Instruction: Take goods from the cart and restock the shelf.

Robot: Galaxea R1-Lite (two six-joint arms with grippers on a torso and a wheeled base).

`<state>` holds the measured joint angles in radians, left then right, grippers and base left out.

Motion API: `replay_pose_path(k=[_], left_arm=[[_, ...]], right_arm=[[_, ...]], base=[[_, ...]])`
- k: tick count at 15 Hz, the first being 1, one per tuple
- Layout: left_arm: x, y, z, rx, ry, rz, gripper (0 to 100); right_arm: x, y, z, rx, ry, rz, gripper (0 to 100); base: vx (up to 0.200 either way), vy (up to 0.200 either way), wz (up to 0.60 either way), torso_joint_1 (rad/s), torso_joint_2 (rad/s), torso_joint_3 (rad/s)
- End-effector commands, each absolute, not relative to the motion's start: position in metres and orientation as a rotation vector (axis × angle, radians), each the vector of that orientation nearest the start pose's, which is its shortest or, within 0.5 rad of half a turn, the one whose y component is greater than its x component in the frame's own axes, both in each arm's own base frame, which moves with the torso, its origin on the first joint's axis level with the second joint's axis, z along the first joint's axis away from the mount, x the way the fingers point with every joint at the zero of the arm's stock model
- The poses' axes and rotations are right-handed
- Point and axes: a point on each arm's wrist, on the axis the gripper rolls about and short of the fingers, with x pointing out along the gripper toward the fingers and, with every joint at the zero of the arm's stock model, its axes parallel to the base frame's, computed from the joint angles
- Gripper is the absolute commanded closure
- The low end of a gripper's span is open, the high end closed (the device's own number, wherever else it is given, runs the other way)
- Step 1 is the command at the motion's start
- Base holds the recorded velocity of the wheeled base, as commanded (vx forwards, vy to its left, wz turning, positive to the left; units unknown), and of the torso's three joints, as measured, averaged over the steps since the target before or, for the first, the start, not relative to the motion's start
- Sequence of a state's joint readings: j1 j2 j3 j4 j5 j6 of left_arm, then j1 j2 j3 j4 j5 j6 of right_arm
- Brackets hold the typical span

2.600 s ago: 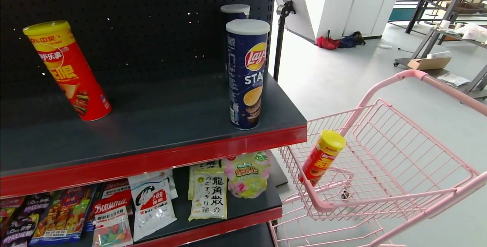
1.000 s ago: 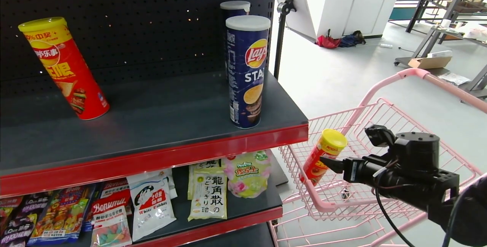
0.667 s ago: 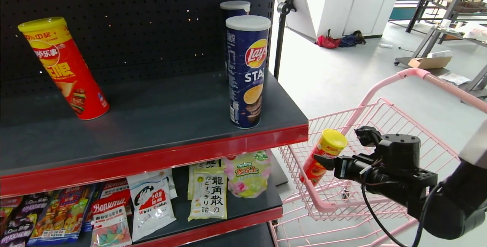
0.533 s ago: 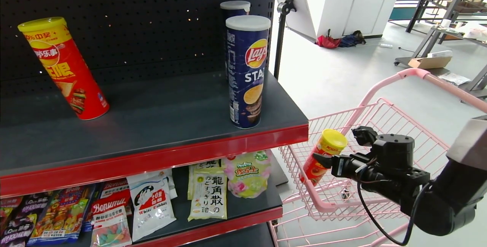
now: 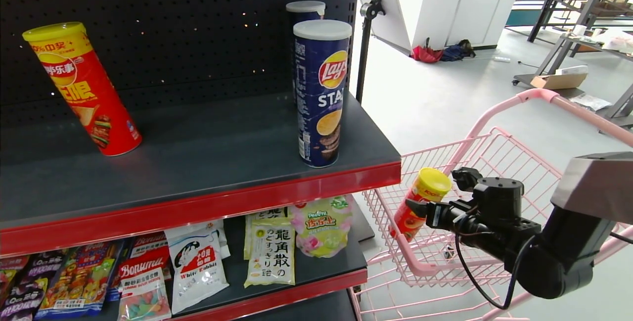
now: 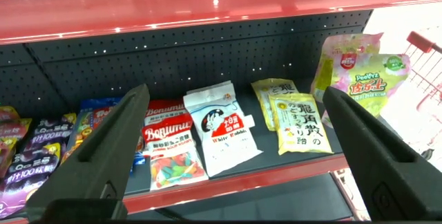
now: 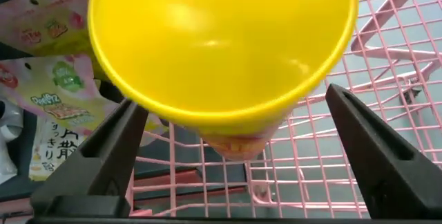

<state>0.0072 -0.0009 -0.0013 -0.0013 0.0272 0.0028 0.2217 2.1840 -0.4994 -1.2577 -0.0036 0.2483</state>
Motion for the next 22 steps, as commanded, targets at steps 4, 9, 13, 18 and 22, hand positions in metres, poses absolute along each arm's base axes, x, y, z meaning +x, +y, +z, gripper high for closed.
replay_pose_path(k=[4,9,13,18,22], left_arm=[[-0.023,0.000,0.076,0.003,-0.003,0.035,0],[-0.023,0.000,0.076,0.003,-0.003,0.035,0],[-0.023,0.000,0.076,0.003,-0.003,0.035,0],[-0.023,0.000,0.076,0.003,-0.003,0.035,0],[-0.023,0.000,0.076,0.003,-0.003,0.035,0]], right_arm=[[0.335,0.075,0.017,0.201,0.411,0.166,0],[0.346,0.078,0.006,0.200,0.412,0.163,100],[0.351,0.079,0.007,0.206,0.401,0.166,100],[0.349,0.061,0.101,0.085,0.196,0.124,100],[0.282,0.045,0.226,0.056,0.127,0.106,100]], base=[[0.000,0.000,0.00,0.000,0.00,0.000],[0.000,0.000,0.00,0.000,0.00,0.000],[0.000,0.000,0.00,0.000,0.00,0.000],[0.000,0.000,0.00,0.000,0.00,0.000],[0.000,0.000,0.00,0.000,0.00,0.000]])
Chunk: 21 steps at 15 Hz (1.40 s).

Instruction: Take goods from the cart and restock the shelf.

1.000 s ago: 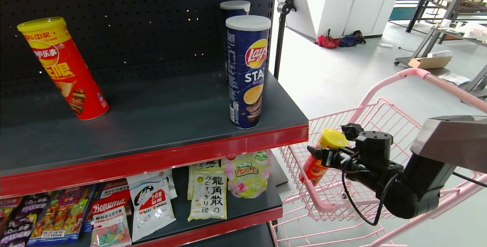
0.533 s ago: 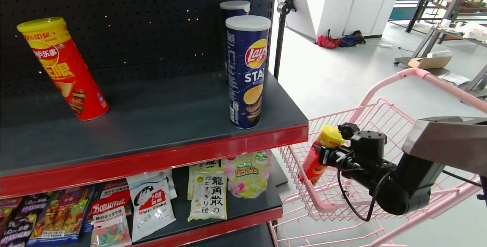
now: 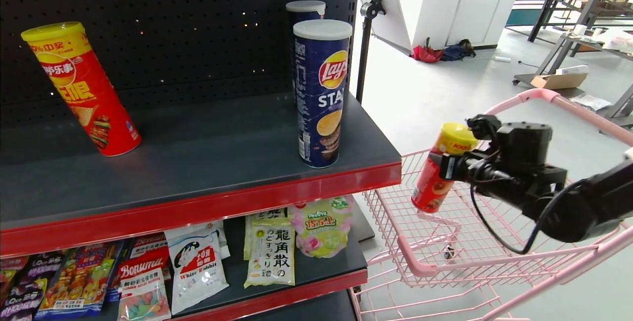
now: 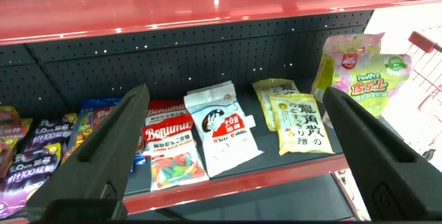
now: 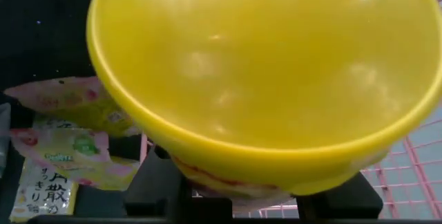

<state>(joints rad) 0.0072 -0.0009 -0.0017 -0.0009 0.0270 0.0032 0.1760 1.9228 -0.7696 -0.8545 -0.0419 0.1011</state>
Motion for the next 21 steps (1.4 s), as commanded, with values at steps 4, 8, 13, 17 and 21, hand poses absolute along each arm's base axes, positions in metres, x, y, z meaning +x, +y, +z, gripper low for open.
replay_pose_path(k=[4,8,13,17,21], left_arm=[[-0.023,0.000,0.076,0.003,-0.001,0.034,0],[-0.023,0.000,0.076,0.003,-0.001,0.034,0],[-0.023,0.000,0.076,0.003,-0.001,0.034,0],[-0.023,0.000,0.076,0.003,-0.001,0.034,0],[-0.023,0.000,0.076,0.003,-0.001,0.034,0]], right_arm=[[0.123,0.018,0.275,-0.023,0.232,0.102,100],[0.043,0.001,0.239,-0.064,0.240,-0.015,100],[0.012,-0.001,0.216,-0.085,0.243,-0.032,100],[0.005,-0.001,0.212,-0.096,0.239,-0.027,100],[0.006,-0.001,0.208,-0.102,0.253,-0.022,100]], base=[[0.000,0.000,0.00,0.000,0.00,0.000],[0.000,0.000,0.00,0.000,0.00,0.000],[0.000,0.000,0.00,0.000,0.00,0.000],[0.000,0.000,0.00,0.101,-0.28,-0.176],[0.000,0.000,0.00,0.218,-0.56,-0.343]])
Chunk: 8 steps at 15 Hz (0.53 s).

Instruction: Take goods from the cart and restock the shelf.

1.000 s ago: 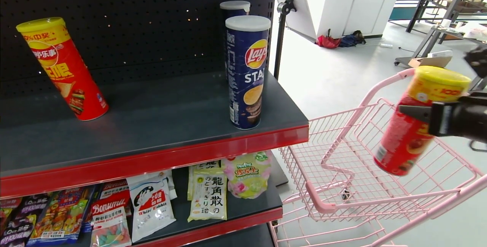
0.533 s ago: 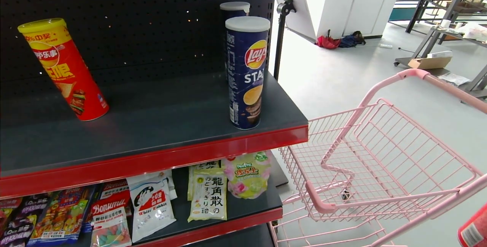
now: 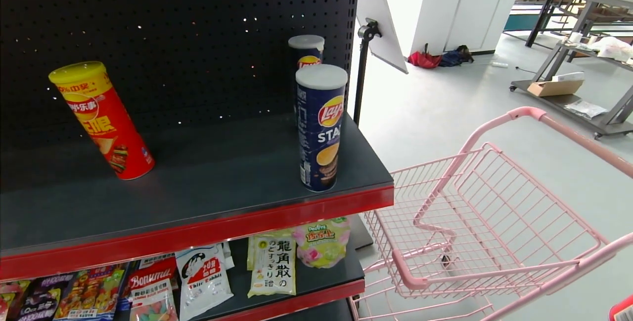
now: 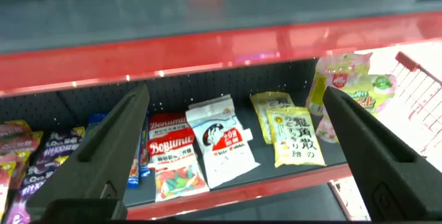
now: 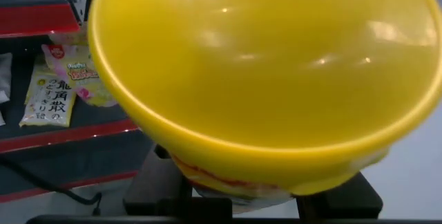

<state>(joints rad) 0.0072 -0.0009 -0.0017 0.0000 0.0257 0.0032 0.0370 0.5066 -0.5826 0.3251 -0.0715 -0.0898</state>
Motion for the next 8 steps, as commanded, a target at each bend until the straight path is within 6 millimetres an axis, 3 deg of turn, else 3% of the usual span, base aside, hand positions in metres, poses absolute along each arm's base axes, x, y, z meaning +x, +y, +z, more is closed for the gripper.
replay_pose_path(k=[1,8], left_arm=[[-0.0229,0.0004,0.0759,0.003,-0.001,0.034,0],[-0.0229,0.0004,0.0759,0.003,-0.001,0.034,0]], right_arm=[[0.0067,-0.0013,0.2060,-0.103,0.263,-0.020,100],[0.0102,-0.0010,0.1982,-0.108,0.299,-0.003,100]], base=[[0.000,0.000,0.00,0.183,-0.45,-0.281],[0.000,0.000,0.00,0.163,-0.39,-0.229]])
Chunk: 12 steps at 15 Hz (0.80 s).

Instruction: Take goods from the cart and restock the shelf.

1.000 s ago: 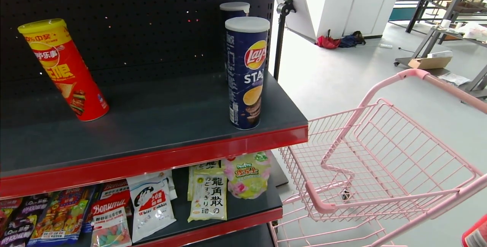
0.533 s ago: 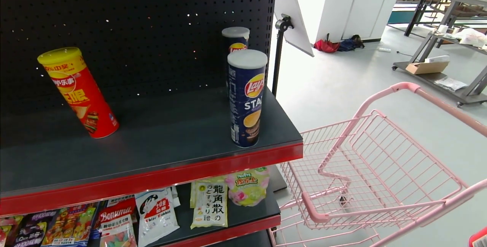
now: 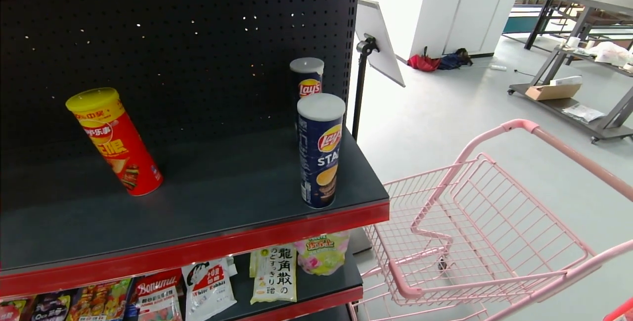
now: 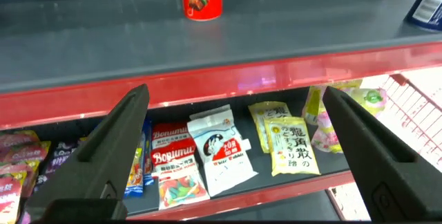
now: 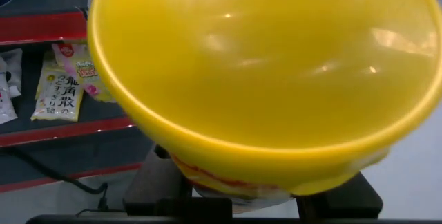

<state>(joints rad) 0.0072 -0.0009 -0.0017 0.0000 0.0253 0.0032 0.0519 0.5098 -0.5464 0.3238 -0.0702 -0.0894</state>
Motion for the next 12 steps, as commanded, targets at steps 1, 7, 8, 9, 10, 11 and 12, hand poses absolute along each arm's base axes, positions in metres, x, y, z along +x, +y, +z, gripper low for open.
replay_pose_path(k=[1,7,8,9,10,11,12], left_arm=[[-0.0229,0.0004,0.0759,0.003,-0.001,0.034,0],[-0.0229,0.0004,0.0759,0.003,-0.001,0.034,0],[-0.0229,0.0004,0.0759,0.003,-0.001,0.034,0],[-0.0229,0.0004,0.0759,0.003,-0.001,0.034,0],[-0.0229,0.0004,0.0759,0.003,-0.001,0.034,0],[-0.0229,0.0004,0.0759,0.003,-0.001,0.034,0],[-0.0229,0.0004,0.0759,0.003,-0.001,0.034,0]], right_arm=[[0.0103,-0.0010,0.1978,-0.108,0.301,-0.003,100],[0.0130,-0.0010,0.1962,-0.136,0.318,-0.006,100],[0.0128,-0.0010,0.1953,-0.137,0.319,-0.004,100],[0.0129,-0.0010,0.1938,-0.138,0.323,-0.004,100],[0.0126,-0.0010,0.1929,-0.137,0.321,-0.002,100],[0.0124,-0.0010,0.1921,-0.137,0.322,-0.002,100],[0.0124,-0.0010,0.1913,-0.137,0.321,-0.002,100]], base=[[0.000,0.000,0.00,0.168,-0.37,-0.212],[0.000,0.000,0.10,0.102,-0.23,-0.130],[0.000,0.000,0.60,0.017,-0.02,-0.012],[0.000,0.000,0.60,-0.002,-0.01,0.002],[0.000,0.000,0.60,0.002,-0.01,0.002],[0.000,0.000,0.60,0.017,0.00,0.002],[0.000,0.000,0.60,0.012,0.00,0.002]])
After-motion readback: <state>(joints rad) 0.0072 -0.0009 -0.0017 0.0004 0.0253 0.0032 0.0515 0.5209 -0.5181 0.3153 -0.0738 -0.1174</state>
